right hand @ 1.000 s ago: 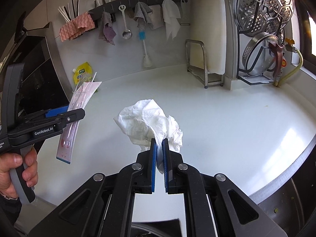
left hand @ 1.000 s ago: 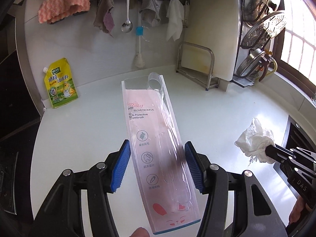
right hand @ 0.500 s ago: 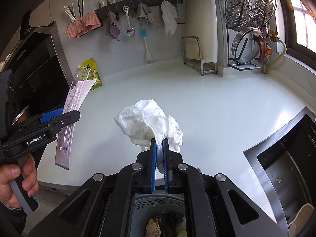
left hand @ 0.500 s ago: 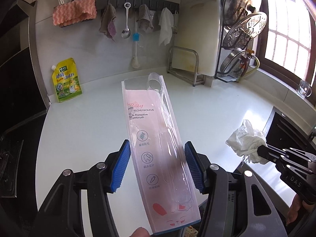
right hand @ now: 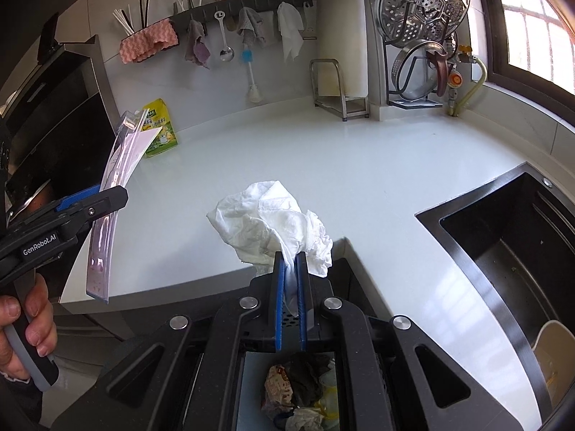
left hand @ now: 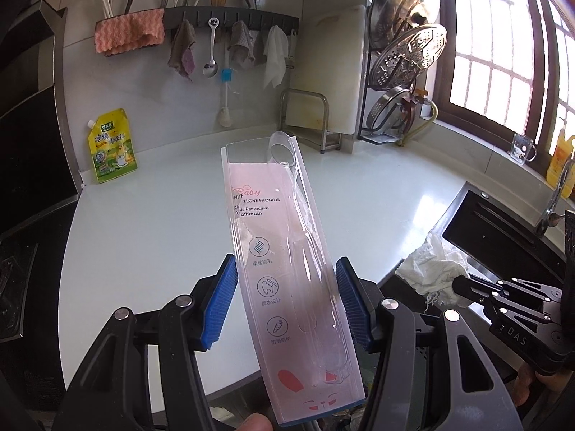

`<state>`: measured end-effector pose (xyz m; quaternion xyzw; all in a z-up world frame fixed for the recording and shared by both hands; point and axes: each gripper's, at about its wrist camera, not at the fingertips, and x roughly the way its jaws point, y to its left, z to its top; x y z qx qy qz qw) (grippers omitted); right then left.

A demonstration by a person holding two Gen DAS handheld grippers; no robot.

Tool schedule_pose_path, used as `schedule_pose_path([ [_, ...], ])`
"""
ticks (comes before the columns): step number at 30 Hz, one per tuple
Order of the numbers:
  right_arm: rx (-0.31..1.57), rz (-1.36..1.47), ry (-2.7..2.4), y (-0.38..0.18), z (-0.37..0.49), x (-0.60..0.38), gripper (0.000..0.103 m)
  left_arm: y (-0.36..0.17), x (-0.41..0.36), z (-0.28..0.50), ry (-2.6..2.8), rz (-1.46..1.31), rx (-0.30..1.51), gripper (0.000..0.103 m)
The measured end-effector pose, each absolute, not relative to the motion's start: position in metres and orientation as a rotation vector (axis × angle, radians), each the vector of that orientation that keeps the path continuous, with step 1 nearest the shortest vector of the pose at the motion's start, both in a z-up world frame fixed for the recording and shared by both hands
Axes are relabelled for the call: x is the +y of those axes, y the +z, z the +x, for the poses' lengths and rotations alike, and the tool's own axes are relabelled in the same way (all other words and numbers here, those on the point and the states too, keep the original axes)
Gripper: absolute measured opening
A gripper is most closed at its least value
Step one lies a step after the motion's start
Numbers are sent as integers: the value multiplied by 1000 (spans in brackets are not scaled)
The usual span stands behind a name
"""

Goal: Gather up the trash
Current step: 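Carry the tissue and pink packet over the grey bin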

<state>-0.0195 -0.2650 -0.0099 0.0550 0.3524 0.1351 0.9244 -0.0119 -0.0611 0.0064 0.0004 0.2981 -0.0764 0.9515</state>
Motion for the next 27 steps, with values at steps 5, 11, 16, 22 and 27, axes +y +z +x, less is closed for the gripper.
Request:
schedule_pose_path([
  [5,741,116,238,-22,-47,-275,6,-1,-72,-26,-196,6,612,54],
  [11,772,135,202,-39,-70,-286,6,-14,-85,-38,-237,13,634,55],
  [16,803,145,192,-56,-80,-287,6,-25,-90,-46,-252,18,650,55],
  [22,833,132,183,-71,-84,-280,6,-31,-93,-50,-257,31,662,55],
  [27,856,120,176,-82,-83,-280,6,-44,-96,-45,-267,34,688,55],
])
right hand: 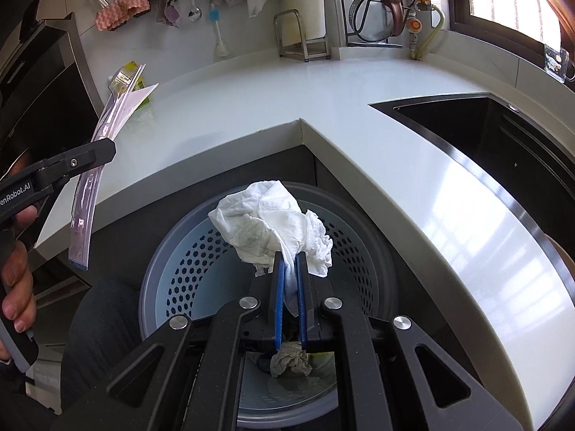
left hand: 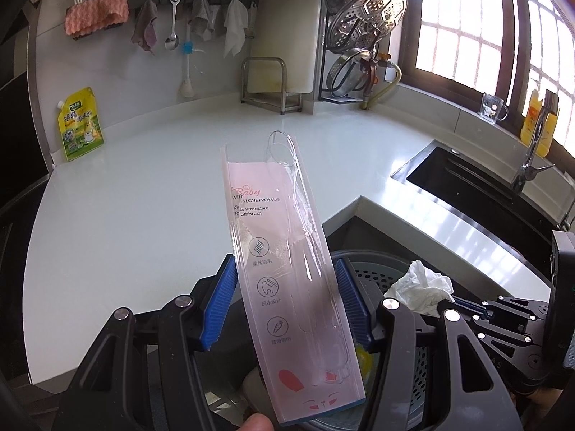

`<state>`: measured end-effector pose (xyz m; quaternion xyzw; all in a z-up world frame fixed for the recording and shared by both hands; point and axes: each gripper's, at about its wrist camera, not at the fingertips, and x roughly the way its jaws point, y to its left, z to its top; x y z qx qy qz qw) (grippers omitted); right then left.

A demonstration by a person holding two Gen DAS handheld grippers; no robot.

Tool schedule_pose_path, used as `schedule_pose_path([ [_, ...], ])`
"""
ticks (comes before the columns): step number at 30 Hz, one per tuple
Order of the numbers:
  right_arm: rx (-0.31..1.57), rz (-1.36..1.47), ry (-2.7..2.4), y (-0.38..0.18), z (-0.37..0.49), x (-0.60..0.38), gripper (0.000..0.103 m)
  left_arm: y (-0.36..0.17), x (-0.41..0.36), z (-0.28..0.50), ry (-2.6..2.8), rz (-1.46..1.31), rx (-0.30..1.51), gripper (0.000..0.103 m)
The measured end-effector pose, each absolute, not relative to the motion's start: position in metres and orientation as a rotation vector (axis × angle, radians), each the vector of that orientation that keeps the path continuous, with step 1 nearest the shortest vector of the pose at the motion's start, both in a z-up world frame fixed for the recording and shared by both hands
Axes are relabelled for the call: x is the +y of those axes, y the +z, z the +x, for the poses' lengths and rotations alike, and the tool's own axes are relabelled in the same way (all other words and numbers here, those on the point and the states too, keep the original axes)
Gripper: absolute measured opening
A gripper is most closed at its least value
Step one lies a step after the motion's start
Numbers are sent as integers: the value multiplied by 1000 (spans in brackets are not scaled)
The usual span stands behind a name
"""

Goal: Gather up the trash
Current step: 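Carry the tissue and pink packet over the grey bin, then open both grippers to drop the tissue and packet into the bin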

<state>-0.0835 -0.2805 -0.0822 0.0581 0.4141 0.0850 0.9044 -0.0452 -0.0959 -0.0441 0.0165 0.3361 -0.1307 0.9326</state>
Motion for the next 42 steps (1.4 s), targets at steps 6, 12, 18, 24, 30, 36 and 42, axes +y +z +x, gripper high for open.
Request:
schedule_pose_path([
  [6,887,111,176,-96,-80,-280,7,-64,-103,-39,-286,44,733,55],
  [12,916,102,182,-107,-75,-278,7,-81,-107,-34,-297,53,778,55],
  [18,940,95,189,-113,-69,-275,7,-95,-109,-29,-303,58,818,55],
  [24,948,96,188,-116,-65,-277,7,-105,-110,-27,-312,60,839,55],
  [30,950,95,188,-115,-65,-276,7,-110,-112,-25,-323,62,851,55],
  [36,952,91,181,-116,-65,-276,9,-115,-115,-25,-358,71,873,56],
  [42,942,97,169,-116,-71,-276,35,-120,-126,-30,-396,104,889,62],
])
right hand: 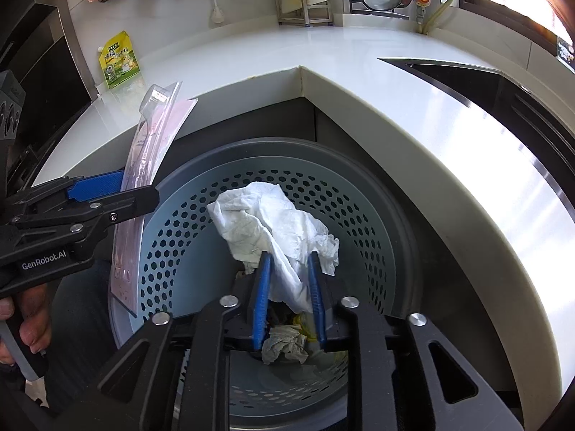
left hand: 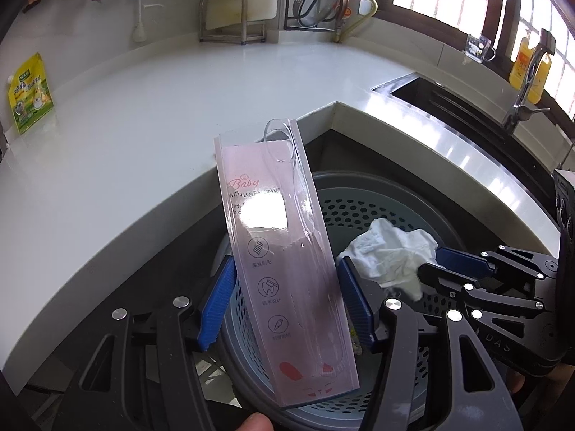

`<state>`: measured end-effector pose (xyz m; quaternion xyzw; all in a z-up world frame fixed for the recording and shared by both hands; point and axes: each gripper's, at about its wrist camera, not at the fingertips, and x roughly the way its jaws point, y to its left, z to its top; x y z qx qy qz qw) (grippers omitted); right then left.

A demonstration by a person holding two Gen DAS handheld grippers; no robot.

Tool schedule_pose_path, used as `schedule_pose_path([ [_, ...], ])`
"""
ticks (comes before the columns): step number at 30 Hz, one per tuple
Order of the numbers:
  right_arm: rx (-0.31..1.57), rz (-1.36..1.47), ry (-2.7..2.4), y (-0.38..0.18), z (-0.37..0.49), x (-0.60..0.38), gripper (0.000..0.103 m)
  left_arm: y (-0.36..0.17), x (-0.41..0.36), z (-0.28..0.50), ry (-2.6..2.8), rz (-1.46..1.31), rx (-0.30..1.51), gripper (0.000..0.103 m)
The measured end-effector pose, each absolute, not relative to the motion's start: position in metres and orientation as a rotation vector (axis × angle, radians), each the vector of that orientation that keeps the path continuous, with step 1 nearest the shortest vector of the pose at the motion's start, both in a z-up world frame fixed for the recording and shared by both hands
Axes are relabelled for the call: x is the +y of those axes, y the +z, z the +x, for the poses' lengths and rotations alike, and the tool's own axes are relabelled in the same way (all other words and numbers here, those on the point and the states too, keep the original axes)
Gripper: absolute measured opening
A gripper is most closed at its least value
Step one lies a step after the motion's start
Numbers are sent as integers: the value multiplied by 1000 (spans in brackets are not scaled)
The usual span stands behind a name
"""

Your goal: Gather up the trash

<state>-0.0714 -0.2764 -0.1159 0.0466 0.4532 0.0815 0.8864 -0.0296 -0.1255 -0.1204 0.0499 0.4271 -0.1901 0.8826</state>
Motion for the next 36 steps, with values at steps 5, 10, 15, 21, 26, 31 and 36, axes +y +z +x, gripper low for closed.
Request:
schedule_pose_path([
  [5,922,105,160,-110,-77,-281,41,-119,-129,-32,-403,117,883,78],
  [10,897,113,155,-101,-81,-283,42,-114,-126,-34,-405,115,875,81],
  [15,887,123,155,-97,-86,-280,56,-108,-121,-38,-391,105,865,91],
  [21,886,117,145,-95,-92,-277,71,-100,-116,-49,-390,115,854,95],
  [26,867,128,129,-89,-99,-281,84,-92,-110,-58,-380,112,846,96],
  [31,833,123,120,-80,-111,-279,93,-82,-103,-67,-361,113,839,96],
  [36,824,129,119,-77,-123,-276,94,-76,-95,-75,-344,122,827,96],
])
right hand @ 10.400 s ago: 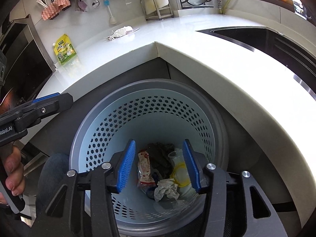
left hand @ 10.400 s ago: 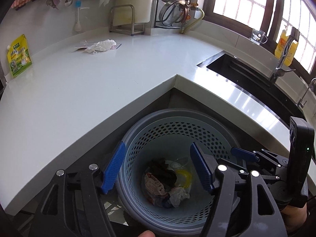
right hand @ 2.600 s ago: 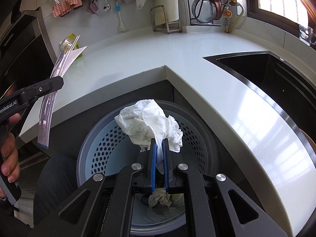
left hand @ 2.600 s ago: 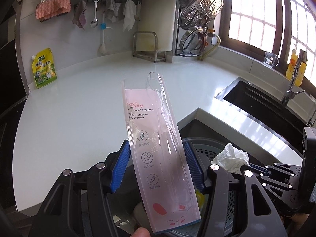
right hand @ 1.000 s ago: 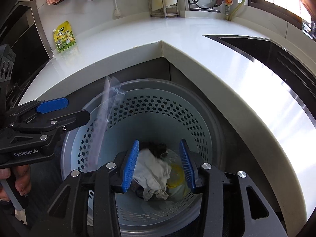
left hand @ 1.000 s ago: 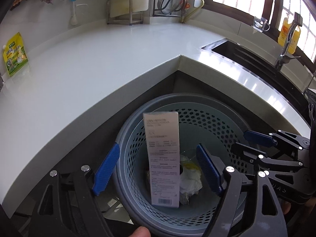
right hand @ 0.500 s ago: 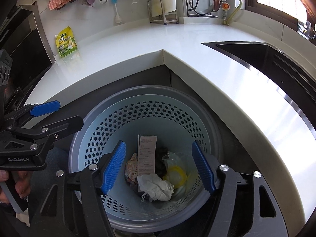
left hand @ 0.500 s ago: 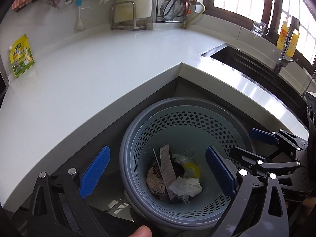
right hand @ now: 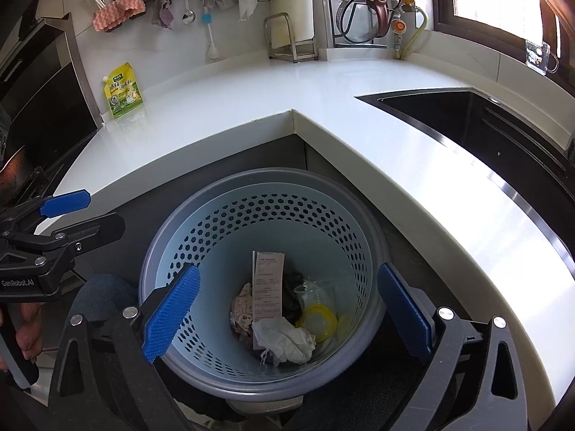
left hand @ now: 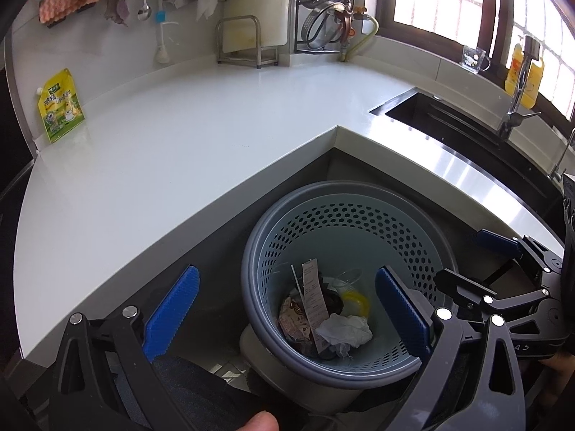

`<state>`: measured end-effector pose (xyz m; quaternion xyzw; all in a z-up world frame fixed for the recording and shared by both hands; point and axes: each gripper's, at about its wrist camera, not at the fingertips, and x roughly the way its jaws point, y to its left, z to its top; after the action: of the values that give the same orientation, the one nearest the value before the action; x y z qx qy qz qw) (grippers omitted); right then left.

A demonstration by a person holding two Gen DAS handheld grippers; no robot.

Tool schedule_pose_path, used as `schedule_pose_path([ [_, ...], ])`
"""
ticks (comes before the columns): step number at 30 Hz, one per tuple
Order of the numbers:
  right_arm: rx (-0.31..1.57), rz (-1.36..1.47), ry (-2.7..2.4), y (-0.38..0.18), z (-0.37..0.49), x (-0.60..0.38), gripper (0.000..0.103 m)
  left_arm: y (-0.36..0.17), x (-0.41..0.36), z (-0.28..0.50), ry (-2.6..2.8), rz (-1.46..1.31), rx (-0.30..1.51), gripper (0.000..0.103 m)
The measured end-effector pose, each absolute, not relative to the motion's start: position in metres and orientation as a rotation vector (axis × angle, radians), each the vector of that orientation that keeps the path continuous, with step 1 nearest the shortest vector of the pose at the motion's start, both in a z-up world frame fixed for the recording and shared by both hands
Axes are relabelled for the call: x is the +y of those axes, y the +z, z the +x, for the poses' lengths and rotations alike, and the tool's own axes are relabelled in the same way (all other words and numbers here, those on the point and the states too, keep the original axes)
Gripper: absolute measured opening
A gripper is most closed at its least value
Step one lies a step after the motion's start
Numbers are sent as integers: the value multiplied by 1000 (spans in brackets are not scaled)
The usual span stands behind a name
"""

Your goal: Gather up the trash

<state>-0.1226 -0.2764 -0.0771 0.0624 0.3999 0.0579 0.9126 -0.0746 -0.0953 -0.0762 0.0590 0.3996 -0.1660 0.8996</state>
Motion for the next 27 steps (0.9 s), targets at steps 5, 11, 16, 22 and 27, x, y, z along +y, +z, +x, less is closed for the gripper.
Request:
schedule_pose_path([
  [5,823,131,126,-74,-129,-272,94,-74,-90,-80,-338,121,824,96],
  [11,816,122,135,-69,-135,-265,94,-71,-87,-85,-331,135,819,96],
  [16,813,121,128,-67,-138,-265,94,-67,-85,-89,-329,136,807,96],
  [22,802,109,107,-64,-145,-266,94,-67,-84,-90,-324,137,809,96],
  [27,796,110,104,-63,-149,-265,94,-69,-83,-91,-313,139,814,96],
])
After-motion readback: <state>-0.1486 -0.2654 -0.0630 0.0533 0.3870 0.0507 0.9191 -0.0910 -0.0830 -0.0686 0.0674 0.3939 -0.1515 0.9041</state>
